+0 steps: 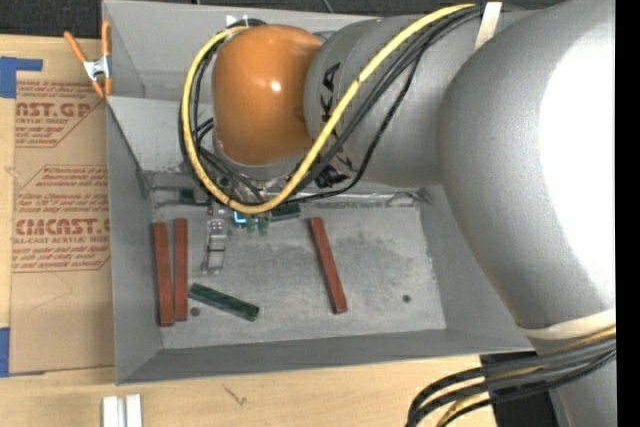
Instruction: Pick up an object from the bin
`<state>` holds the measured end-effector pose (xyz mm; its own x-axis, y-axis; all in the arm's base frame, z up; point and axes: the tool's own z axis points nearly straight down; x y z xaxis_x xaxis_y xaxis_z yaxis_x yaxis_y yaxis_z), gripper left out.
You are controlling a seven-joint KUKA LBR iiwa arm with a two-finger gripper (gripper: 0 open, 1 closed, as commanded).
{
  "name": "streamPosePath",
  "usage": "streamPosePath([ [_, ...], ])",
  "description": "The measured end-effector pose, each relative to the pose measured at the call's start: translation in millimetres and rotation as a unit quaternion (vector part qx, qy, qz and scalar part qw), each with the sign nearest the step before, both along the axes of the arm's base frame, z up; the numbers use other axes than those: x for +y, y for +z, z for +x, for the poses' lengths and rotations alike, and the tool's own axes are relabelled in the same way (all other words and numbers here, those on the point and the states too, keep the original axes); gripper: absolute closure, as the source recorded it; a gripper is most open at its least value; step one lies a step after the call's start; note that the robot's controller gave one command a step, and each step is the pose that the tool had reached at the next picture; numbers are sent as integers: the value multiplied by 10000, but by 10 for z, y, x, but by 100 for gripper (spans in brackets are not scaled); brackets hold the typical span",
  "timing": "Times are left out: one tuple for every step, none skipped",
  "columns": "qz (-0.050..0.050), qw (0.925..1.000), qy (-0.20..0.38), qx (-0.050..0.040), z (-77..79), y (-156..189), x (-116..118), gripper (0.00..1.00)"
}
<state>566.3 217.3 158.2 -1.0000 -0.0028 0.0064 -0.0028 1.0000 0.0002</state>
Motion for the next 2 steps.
streamPosePath([
  [7,10000,-9,-38,21,50,-10,0],
  [10,10000,-45,-47,-307,-338,-2,0],
])
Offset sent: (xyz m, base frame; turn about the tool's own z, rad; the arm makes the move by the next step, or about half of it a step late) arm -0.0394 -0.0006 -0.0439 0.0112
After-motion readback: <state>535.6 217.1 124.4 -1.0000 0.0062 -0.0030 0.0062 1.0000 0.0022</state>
